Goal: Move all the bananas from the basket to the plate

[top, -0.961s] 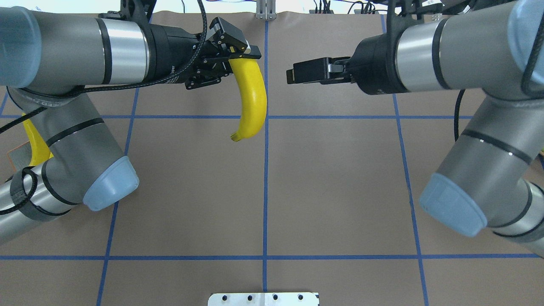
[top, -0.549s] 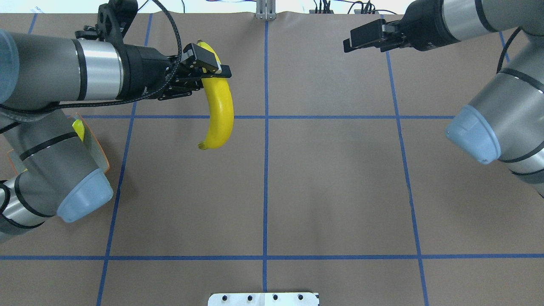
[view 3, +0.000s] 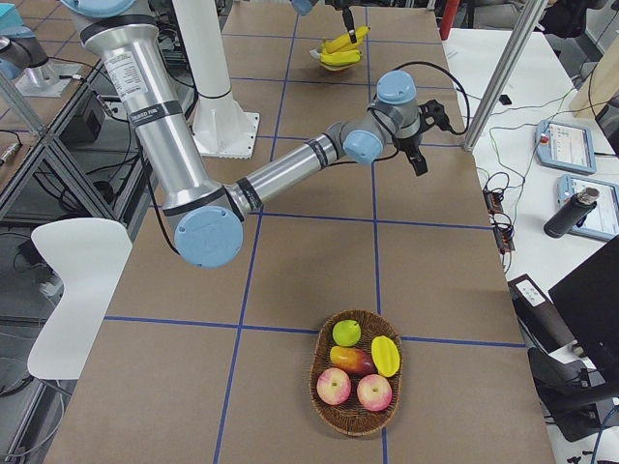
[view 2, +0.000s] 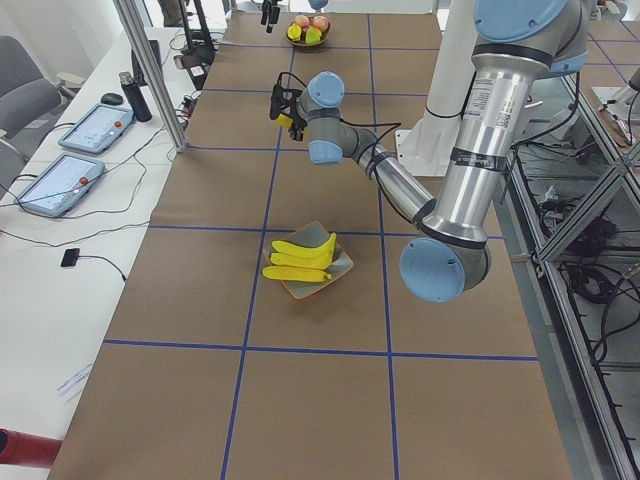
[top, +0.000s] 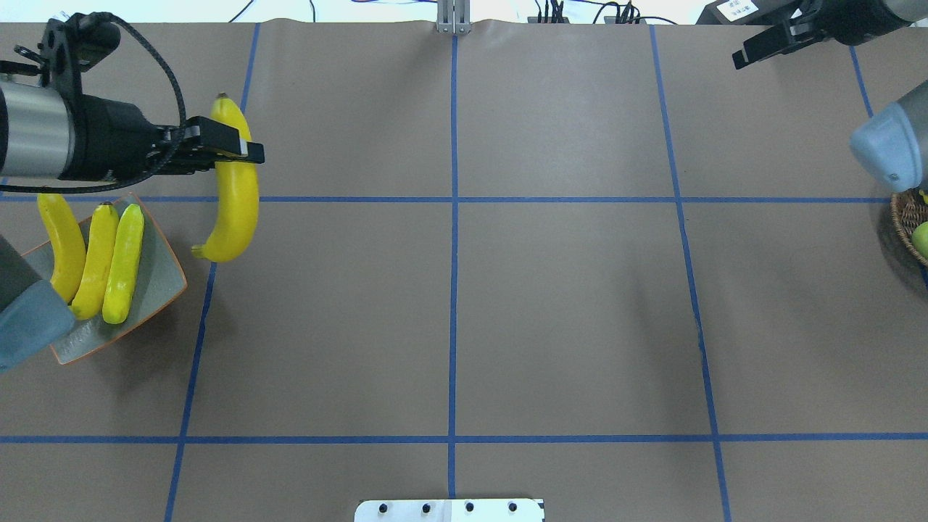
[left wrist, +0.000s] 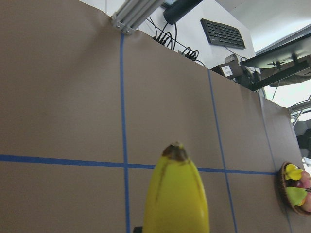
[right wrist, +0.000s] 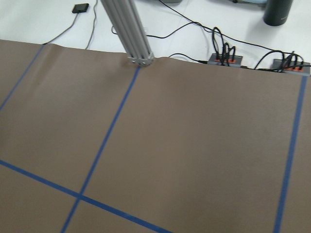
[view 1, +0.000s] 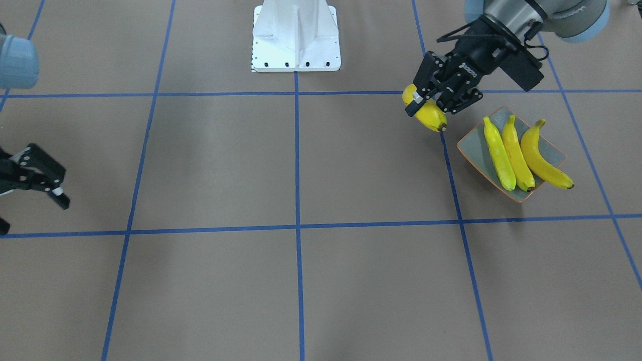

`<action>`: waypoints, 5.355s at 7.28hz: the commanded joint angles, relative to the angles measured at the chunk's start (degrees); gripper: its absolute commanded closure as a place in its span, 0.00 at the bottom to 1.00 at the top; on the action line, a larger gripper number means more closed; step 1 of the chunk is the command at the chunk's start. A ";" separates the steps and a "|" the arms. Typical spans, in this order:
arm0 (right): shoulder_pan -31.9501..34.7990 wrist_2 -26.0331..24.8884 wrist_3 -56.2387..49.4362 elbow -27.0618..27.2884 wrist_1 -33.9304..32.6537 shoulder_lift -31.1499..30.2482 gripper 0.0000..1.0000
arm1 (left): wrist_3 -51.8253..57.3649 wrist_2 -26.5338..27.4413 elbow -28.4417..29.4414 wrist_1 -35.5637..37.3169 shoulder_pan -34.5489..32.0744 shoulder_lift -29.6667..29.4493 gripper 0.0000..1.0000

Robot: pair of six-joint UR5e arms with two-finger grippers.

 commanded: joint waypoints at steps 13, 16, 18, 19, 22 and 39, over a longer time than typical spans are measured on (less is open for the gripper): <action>15.14 7.21 -37.59 -12.93 0.49 -10.37 0.00 | 58.51 5.80 3.27 22.07 1.74 14.16 0.37; 15.14 7.21 -37.42 -12.93 0.49 -10.28 0.00 | 58.51 5.80 3.62 21.72 1.57 14.08 0.00; 15.23 7.13 -37.33 -12.93 0.49 -10.28 0.00 | 58.51 5.01 2.75 21.63 1.30 13.46 0.00; 15.67 7.04 -37.42 -12.93 0.15 -10.37 0.00 | 58.42 4.92 2.31 22.07 -0.35 12.15 0.00; 18.92 7.04 -37.59 -18.45 -0.21 -10.63 0.00 | 58.50 -6.90 2.56 28.03 -17.27 11.61 0.00; 22.78 3.97 -33.81 -13.16 -14.08 -14.42 0.00 | 77.67 -13.89 15.75 43.52 -40.36 22.68 0.00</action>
